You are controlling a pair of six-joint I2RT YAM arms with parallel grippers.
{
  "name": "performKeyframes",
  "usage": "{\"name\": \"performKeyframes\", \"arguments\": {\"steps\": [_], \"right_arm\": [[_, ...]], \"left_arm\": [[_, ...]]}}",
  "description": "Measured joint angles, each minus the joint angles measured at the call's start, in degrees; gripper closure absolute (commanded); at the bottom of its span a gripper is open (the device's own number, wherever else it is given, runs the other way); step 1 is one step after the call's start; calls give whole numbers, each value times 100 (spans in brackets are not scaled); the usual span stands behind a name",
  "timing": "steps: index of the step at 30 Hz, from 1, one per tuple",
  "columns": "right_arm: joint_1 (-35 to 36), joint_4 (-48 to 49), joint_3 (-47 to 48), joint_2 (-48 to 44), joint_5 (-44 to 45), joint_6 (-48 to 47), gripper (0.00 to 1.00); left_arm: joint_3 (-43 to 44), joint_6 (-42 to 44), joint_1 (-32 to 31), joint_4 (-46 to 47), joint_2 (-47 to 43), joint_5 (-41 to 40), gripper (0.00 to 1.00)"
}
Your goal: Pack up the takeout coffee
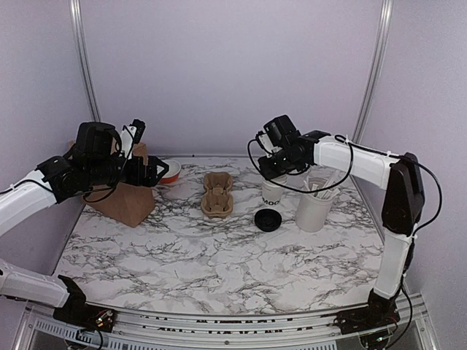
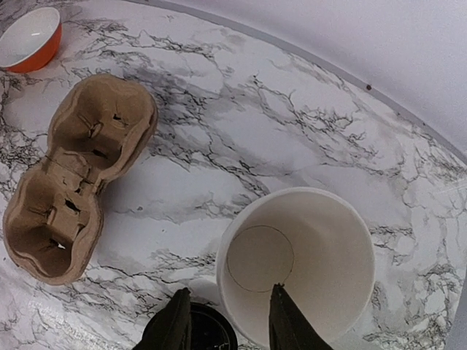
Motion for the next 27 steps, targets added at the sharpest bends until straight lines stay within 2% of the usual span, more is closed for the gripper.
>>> {"name": "performKeyframes", "arguments": {"steps": [4,16,27], "right_arm": [[-114,-105,140,208,20,-52,69],[-138,-258,514,529,17,-118,71],[-138,-295,553,627,-13,-120,80]], "left_arm": [[-149,37,0,170,-184,-199,1],[-186,90,0,256,-195,-291,1],[-212,101,0,262,-192,-289,1]]}}
